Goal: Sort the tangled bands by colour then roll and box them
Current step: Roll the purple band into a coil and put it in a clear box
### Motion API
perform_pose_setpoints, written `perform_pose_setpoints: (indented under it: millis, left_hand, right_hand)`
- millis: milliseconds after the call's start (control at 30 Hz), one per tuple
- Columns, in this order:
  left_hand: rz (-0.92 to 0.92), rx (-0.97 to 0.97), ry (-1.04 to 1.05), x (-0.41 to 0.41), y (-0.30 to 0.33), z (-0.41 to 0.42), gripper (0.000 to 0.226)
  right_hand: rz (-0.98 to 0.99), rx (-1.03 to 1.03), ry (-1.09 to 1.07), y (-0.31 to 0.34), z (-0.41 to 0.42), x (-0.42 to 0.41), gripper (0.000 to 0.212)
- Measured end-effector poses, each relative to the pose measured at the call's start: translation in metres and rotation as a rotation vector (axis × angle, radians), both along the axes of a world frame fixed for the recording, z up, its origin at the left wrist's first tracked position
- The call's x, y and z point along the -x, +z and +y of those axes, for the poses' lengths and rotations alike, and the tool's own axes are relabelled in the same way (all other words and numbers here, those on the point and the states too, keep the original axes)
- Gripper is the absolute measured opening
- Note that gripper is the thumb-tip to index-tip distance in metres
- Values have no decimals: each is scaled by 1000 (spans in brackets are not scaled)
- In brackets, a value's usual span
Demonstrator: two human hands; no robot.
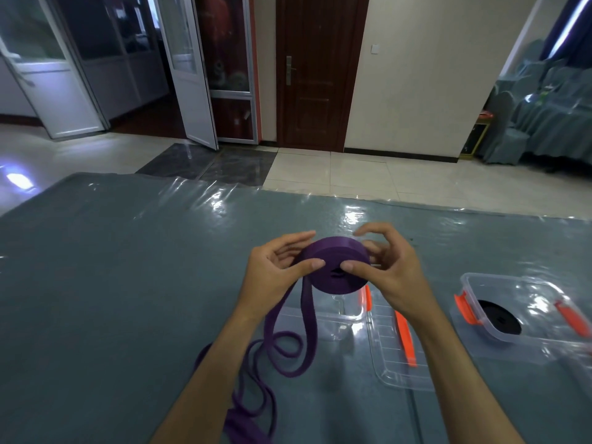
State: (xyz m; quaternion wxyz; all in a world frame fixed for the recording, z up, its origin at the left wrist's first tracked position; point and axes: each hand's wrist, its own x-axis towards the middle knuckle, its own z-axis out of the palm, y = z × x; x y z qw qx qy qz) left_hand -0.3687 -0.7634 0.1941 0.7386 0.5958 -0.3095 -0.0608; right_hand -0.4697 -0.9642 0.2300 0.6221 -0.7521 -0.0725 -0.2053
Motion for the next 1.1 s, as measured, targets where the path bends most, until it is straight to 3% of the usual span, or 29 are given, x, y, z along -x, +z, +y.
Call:
perform_pose_setpoints:
  millis: [133, 267, 467, 667, 767, 900, 1000, 1100]
  left_hand:
    - [44, -43, -78, -3, 5, 4, 40]
    - [-42, -97, -68, -2, 8, 0, 34]
    - [-183, -246, -162, -6, 9, -1, 51]
    - [-102, -64, -10, -6, 7, -4, 37]
    - [-71, -78, -44, -2, 3, -6, 27]
    - [-115, -139, -91, -13, 4, 0, 29]
    - [-105, -107, -46, -9, 4, -6, 27]
    - [-106, -104, -51, -7, 1, -13, 26]
  right_hand:
    - [-30, 1, 6, -1, 0, 1, 42]
    - [59, -52, -12, -7, 2, 1, 41]
    - [-51, -167, -71, -12, -2, 4, 40]
    - [55, -50, -27, -17, -3, 4, 38]
    - [22, -132, -15, -17, -8, 4, 32]
    - [19, -62, -77, -25, -8, 5, 28]
    - [115, -30, -5, -26, -3, 1, 35]
    - [88, -93, 13, -21, -8, 3, 35]
